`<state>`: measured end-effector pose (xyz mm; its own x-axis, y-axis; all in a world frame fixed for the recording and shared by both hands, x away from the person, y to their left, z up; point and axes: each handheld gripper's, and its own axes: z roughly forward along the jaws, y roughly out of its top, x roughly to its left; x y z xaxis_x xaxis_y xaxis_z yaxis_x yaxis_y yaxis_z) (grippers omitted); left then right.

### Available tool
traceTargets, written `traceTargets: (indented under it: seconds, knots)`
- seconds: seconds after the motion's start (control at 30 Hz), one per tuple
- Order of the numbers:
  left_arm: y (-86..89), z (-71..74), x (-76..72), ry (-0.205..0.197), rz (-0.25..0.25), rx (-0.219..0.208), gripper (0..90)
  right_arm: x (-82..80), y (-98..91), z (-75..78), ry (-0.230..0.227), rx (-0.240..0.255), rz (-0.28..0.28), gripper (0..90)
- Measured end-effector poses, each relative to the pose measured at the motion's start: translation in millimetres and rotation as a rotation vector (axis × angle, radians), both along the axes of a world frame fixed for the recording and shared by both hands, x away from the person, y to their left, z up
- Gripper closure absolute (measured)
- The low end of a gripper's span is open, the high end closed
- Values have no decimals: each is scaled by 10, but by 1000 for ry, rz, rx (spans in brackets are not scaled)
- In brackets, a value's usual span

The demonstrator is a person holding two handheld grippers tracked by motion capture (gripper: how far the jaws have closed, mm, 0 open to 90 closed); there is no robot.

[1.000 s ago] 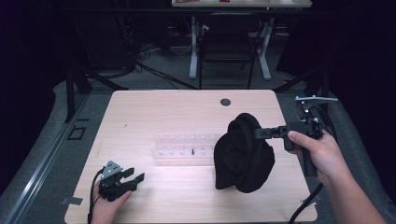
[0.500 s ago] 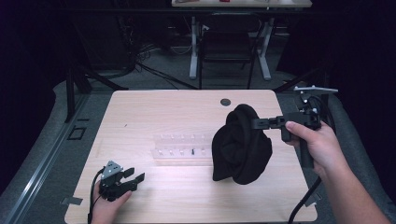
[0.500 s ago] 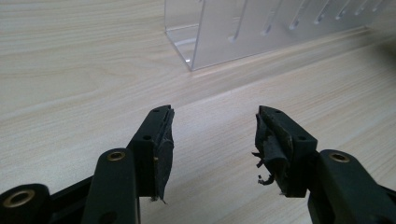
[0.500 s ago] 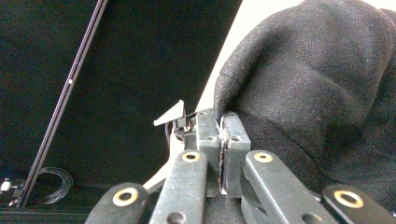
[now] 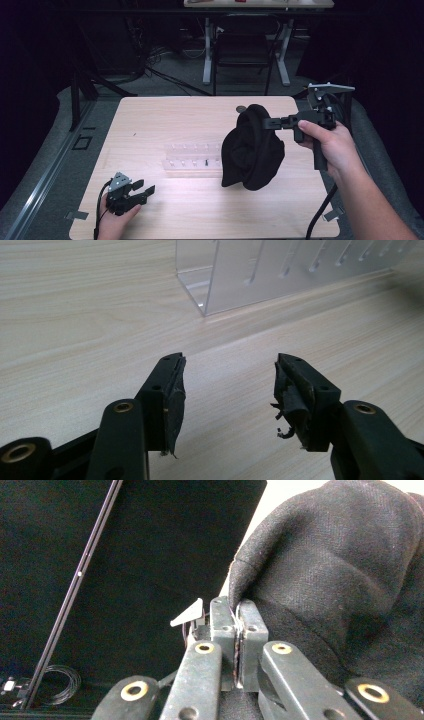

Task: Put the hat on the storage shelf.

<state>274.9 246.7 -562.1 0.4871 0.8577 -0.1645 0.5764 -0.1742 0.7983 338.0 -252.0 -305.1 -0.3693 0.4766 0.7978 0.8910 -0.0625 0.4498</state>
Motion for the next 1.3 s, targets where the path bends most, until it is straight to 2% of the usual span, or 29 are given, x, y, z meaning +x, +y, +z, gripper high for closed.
traceTargets:
  seconds: [0.47, 0.93, 1.3]
  knots:
    - [6, 3, 9, -1, -1, -1, 449, 178, 175, 31, -13, -3, -5, 887]
    - [21, 7, 11, -1, -2, -4, 450, 378, 432, -17, -12, 3, -13, 886]
    - [31, 12, 12, -2, -3, -6, 450, 500, 548, -45, -15, 2, 1, 886]
